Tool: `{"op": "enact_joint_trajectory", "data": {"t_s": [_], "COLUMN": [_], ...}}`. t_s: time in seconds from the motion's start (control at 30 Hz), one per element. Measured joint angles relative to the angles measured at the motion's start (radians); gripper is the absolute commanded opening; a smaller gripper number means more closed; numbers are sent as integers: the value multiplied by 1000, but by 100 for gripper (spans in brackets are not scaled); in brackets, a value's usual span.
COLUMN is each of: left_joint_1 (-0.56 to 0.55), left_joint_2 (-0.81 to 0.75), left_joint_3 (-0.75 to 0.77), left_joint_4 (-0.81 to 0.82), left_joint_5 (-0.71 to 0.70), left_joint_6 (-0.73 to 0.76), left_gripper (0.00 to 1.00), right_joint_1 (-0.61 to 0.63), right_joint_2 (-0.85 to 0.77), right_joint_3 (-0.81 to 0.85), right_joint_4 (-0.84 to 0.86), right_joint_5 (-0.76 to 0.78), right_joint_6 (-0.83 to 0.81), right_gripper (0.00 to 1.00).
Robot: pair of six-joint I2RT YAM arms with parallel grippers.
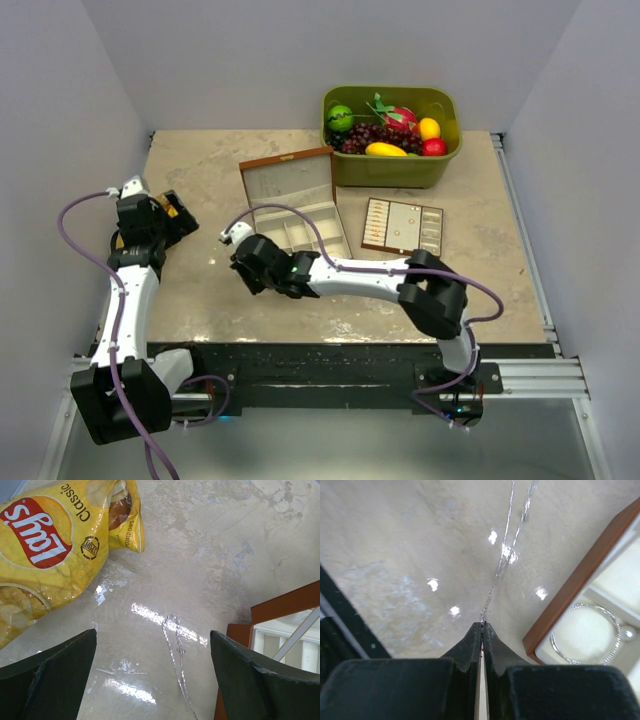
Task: Organize the mixed jewelry
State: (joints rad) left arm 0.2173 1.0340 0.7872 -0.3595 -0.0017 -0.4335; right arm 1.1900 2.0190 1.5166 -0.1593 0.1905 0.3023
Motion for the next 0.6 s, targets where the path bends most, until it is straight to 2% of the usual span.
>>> {"op": "enact_joint_trajectory", "data": {"t_s": [0.13,0.3,0.47,0.6], "left_joint_1": [0,1,-7,-78], "left_joint_2": [0,-13,-52,-91], "left_joint_3": [0,-24,-84,-107], "left_joint_4": [1,22,56,80], "left_joint_5": [26,89,231,335], "left_joint_6": [8,16,30,31], "left_gripper": [99,100,100,100], "right_joint_1": [0,0,0,-17], "right_joint_2": [-144,-334,-518,-668], "right_joint_3": [-109,-327,-521,-607], "right_joint_4": [45,62,37,-8], "right_joint_5": [-30,-52,-19,39], "right_joint_6": [16,46,83,108], "right_gripper": [3,3,4,4]}}
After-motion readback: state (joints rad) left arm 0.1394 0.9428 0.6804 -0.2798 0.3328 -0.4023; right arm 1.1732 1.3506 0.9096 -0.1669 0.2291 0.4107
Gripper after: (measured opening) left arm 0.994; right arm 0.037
